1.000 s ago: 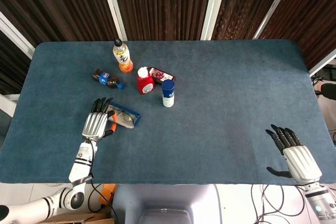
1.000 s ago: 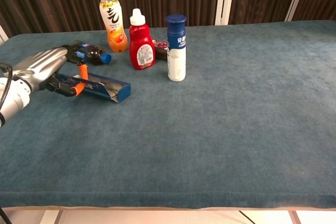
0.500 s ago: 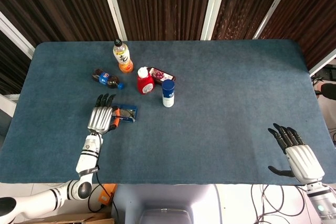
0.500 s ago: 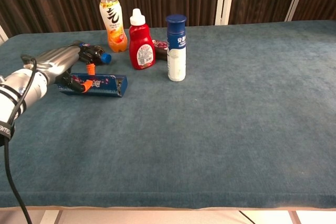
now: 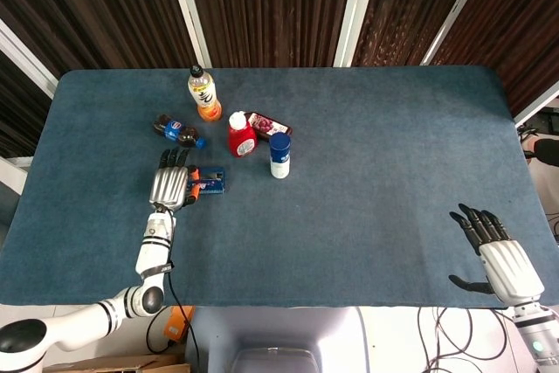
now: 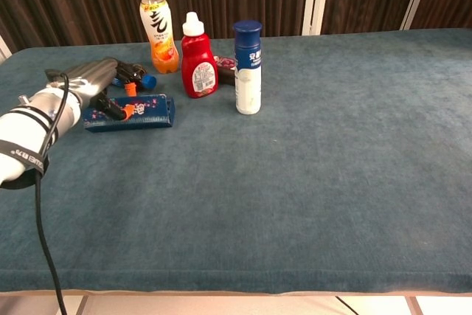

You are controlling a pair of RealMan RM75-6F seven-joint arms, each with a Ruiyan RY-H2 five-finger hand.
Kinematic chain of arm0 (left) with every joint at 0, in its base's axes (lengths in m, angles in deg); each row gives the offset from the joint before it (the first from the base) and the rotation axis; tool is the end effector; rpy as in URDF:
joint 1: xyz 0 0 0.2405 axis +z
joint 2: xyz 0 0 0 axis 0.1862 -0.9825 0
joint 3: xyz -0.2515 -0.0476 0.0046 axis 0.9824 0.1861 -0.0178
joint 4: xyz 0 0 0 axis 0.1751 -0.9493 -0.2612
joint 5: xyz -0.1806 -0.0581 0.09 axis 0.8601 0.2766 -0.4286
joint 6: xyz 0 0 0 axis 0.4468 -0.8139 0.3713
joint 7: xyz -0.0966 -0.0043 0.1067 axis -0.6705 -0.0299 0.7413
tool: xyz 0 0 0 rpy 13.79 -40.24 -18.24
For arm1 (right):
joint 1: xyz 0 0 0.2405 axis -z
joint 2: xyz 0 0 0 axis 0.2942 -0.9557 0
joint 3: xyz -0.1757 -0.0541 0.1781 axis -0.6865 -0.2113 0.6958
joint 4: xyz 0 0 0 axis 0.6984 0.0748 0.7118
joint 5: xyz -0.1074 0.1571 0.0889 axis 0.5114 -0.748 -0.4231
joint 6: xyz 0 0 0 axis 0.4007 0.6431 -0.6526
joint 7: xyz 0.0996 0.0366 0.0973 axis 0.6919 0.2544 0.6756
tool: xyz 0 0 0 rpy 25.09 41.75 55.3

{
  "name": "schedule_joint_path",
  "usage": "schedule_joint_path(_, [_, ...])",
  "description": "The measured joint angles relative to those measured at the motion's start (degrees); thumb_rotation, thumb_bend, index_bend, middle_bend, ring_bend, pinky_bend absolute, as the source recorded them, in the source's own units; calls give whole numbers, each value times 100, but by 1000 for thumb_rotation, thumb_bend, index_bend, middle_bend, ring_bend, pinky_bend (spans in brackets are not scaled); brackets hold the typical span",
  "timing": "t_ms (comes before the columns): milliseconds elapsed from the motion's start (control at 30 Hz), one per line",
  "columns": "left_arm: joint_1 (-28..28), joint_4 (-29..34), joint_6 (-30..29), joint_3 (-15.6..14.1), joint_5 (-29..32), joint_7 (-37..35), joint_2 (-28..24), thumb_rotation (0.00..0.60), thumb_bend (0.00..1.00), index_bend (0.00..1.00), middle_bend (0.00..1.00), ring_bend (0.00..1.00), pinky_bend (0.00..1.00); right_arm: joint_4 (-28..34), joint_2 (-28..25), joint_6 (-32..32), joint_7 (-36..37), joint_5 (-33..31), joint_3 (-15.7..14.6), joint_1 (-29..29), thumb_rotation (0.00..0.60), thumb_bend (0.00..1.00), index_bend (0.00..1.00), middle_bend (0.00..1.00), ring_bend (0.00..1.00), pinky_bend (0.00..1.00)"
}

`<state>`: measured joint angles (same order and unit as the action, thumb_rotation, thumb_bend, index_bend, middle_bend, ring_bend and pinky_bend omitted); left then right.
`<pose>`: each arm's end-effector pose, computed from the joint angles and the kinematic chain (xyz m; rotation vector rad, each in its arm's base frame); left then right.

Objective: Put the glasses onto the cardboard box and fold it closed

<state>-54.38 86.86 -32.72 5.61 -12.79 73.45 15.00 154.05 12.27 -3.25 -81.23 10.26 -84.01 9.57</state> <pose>-0.1736 0.3997 -0.0325 -1.4895 -0.9850 -0.8686 -0.3067 -0.1763 0.1621 1.5837 -0.9806 0.8826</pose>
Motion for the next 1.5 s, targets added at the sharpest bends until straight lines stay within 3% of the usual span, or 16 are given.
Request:
schedule_joint_path(567, [-243,-374,204,247,256,-250,-2,600,455,661,136,17,8,5,29,-73,-99,-68,20,-22,600,252,0,0,0,0])
schedule_joint_path(1133, [-584,-1422,631,384,500,-483,290,600,446,647,139,23,10,14,26,-65,-109,-144,58,-10,600,252,0,0,0,0])
schedule_joint_path(1267, [-643,-1691,728,390,519,-550,379,600,444,481,127,16,10,11,25,-63,-118,-160,65,-6,600,252,0,0,0,0])
schedule_joint_path(1333, [-668,-1831,763,400,513,-643,427,600,438,341,95,7,8,10,26,-66,-125,-168,70,-7,600,252,0,0,0,0])
schedule_joint_path(1400, [-691,-1971,786,411,488,-761,473,600,422,139,32,0,4,12,25,-64,-124,-170,72,-6,600,252,0,0,0,0])
schedule_joint_path(1467, [-711,-2098,783,414,443,-848,515,600,410,16,0,0,0,13,22,-52,-119,-172,77,-2,600,252,0,0,0,0])
schedule_joint_path(1500, [-725,-2190,769,410,397,-907,544,600,408,3,0,0,0,13,22,-48,-117,-173,79,1,600,252,0,0,0,0])
